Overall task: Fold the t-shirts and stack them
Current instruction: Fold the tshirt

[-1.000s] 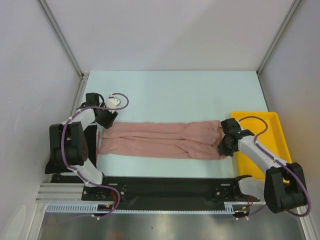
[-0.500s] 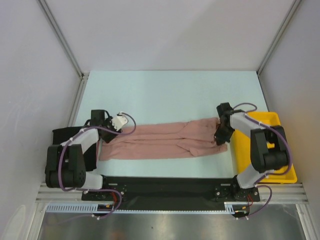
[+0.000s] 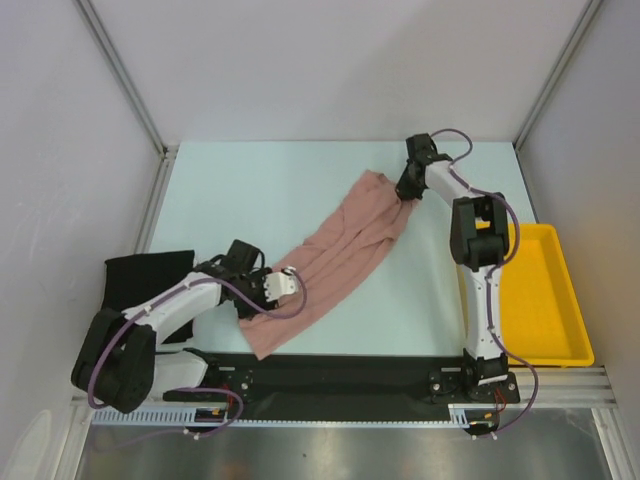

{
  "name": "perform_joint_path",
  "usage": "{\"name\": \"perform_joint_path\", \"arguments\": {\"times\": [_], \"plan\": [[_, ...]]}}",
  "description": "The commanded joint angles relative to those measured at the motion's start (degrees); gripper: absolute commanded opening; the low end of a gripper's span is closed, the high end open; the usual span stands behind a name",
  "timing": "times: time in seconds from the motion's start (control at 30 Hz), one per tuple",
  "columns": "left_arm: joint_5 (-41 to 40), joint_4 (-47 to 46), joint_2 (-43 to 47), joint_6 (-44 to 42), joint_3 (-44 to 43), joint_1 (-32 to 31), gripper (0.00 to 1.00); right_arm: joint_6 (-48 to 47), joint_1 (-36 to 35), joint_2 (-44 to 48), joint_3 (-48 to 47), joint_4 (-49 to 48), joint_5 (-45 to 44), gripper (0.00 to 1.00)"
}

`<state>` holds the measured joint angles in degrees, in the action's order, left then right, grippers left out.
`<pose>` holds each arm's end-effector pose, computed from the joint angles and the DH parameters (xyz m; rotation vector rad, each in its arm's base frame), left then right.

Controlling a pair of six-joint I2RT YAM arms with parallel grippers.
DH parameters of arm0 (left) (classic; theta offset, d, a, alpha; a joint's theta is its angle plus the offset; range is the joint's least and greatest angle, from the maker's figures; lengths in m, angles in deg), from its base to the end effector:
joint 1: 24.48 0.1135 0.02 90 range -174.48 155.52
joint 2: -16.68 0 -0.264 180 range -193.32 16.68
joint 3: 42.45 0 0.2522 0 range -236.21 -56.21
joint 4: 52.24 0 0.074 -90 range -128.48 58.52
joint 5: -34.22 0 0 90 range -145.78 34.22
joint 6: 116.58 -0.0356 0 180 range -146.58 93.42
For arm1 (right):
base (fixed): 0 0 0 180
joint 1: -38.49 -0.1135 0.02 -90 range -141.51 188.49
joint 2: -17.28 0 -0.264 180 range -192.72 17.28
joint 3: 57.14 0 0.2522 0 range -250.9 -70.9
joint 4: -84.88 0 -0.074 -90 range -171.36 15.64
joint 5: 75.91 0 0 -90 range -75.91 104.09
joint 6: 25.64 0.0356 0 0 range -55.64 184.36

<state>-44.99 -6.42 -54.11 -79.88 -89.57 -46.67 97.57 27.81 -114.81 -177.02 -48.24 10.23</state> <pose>0.1848 -0.0826 0.1595 1.7175 2.1419 -0.1166 0.4915 0.0903 0.1621 0.5338 2.5554 0.1881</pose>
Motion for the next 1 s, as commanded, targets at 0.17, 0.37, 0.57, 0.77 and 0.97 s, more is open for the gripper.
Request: {"name": "perform_joint_path", "arguments": {"times": [0.17,0.37,0.57,0.77,0.97], "plan": [[14.9,3.5,-12.1,16.5,-4.6,-18.6,0.59,-1.4,-2.6,-22.0,-36.9,4.6,6.7,0.0],[21.3,1.4,-17.2,23.0,-12.5,-24.5,0.63,1.2,-2.2,-21.9,-36.2,-3.6,8.9,0.0],[20.3,5.6,-14.0,23.3,-13.6,-24.5,0.73,-0.2,-1.6,-18.6,-38.1,-3.0,9.1,0.11],[11.8,17.0,-9.5,21.2,-15.8,-24.3,0.86,-2.3,-0.1,-9.6,-33.8,-1.0,8.3,0.43],[9.9,25.1,-3.0,16.0,-14.7,-24.0,1.0,-3.2,0.3,0.1,-15.6,-1.7,4.0,0.53]]}}
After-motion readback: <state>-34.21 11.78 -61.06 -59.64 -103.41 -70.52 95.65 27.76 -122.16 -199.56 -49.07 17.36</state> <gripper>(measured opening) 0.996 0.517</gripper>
